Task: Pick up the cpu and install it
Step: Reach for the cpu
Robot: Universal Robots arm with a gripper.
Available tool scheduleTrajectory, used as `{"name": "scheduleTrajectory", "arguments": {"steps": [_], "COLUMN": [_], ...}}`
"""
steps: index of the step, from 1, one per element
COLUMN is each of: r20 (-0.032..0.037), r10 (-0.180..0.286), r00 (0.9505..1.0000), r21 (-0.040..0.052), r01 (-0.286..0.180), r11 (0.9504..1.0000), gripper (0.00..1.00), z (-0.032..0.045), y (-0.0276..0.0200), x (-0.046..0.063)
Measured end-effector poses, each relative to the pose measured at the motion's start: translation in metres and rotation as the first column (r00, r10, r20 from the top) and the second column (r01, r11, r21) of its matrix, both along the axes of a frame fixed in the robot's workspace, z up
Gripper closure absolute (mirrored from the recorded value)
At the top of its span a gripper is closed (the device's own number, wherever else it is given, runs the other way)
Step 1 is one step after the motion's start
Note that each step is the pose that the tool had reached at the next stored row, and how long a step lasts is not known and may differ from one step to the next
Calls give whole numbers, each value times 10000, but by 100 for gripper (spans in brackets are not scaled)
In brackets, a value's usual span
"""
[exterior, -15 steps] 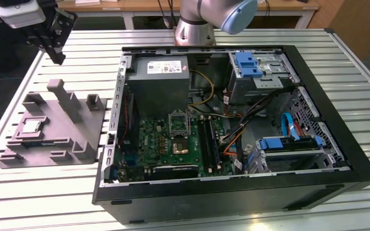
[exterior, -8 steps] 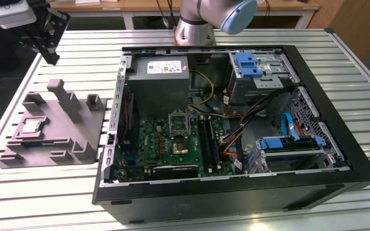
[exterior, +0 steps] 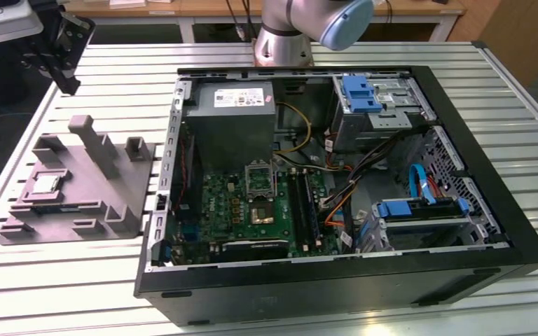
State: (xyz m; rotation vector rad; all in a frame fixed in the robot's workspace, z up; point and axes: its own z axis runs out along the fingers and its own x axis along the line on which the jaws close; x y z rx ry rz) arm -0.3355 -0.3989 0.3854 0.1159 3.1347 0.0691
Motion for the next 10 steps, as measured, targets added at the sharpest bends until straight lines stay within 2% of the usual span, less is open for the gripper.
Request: {"name": "scheduleTrajectory", "arguments": {"steps": [10], "r20": [1], "r10": [0], "r00": [10000], "r21": [0], "r01": [0], "r11": [10000], "gripper": [89], "z": [0], "y": [0], "x": [-15]}}
